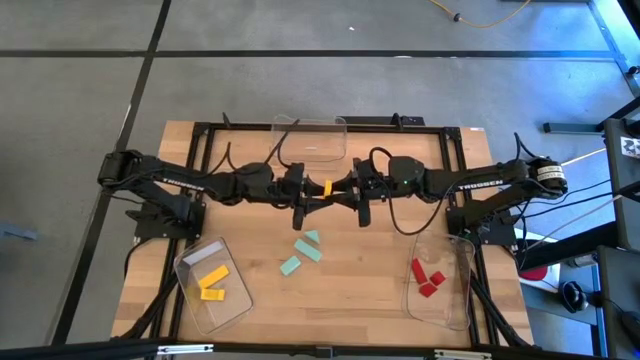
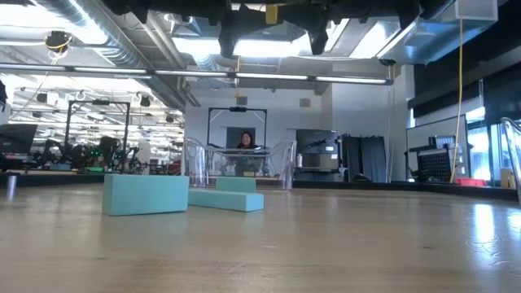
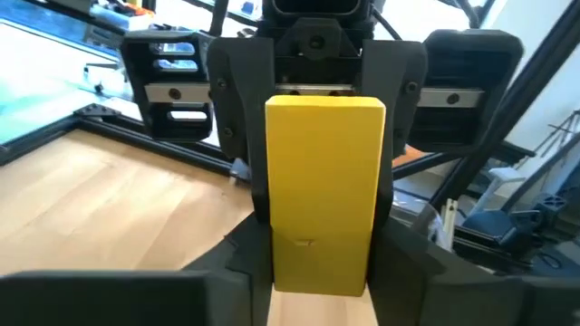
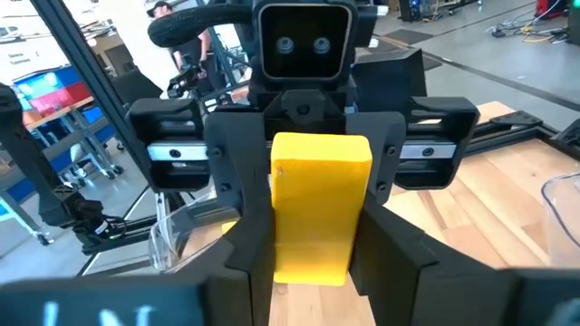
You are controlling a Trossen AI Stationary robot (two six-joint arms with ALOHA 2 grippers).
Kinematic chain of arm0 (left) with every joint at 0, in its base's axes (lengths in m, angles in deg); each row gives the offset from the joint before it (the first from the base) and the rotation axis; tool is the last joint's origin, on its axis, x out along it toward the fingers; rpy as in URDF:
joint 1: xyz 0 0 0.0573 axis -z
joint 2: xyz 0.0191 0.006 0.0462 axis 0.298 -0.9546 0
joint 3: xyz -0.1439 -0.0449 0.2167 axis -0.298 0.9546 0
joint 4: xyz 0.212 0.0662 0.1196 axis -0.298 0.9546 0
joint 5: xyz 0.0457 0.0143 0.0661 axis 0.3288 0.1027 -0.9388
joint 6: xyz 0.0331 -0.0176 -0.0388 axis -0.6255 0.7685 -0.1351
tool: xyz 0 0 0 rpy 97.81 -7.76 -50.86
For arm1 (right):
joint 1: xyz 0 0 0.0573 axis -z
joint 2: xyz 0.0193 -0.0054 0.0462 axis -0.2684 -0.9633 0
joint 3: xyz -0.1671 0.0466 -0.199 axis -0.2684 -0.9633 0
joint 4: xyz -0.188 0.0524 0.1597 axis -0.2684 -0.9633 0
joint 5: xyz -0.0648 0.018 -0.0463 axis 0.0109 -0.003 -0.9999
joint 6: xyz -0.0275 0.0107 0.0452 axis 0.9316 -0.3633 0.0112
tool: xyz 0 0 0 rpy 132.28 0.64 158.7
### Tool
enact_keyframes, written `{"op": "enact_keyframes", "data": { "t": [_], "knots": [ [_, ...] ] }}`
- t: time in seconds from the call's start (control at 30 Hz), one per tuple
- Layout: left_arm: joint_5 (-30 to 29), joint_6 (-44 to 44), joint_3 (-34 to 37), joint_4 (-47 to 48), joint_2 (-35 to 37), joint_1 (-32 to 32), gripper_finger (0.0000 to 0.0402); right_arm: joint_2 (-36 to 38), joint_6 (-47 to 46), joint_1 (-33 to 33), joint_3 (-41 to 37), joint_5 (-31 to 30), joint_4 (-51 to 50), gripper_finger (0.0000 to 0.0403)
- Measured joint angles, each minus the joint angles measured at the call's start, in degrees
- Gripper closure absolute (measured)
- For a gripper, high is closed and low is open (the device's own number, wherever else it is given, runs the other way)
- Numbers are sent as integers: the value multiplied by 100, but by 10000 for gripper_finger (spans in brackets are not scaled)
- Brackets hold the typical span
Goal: Sort & place blocks by color
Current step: Put the yellow block into the left transparent bin
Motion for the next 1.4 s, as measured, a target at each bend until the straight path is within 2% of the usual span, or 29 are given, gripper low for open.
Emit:
{"op": "enact_keyframes", "data": {
  "t": [0.17, 0.23, 0.37, 0.47, 0.6, 0.77, 0.9, 1.13, 1.4],
  "knots": [
    [373, 111, 0, 32, 0, -176, 282, -2, -52, 7, 0, 6, -1, 281],
    [391, 103, 0, 108, 18, -201, 282, -7, -75, 6, 0, -22, -9, 269],
    [412, 70, 2, 477, 156, -276, 282, 50, -428, 0, -2, -390, -48, 187],
    [359, -50, 11, 1044, 461, -338, 282, 227, -500, 69, -2, -413, -299, 124],
    [13, -250, 13, 2035, 1007, -388, 282, 704, -500, 191, -2, -432, -1103, 75],
    [-423, -366, 203, 2385, 1819, -389, 282, 1354, -529, 291, -2, -446, -2231, 67],
    [-821, -151, 768, 2212, 2409, -274, 282, 1823, -520, 291, -2, -448, -2647, 69],
    [-1066, 99, 1715, 973, 3097, 62, 282, 2260, -488, 291, -31, -452, -2324, 69],
    [-1265, 123, 1825, 837, 3190, 141, 282, 2256, -479, 291, -37, -453, -2145, 68]
  ]
}}
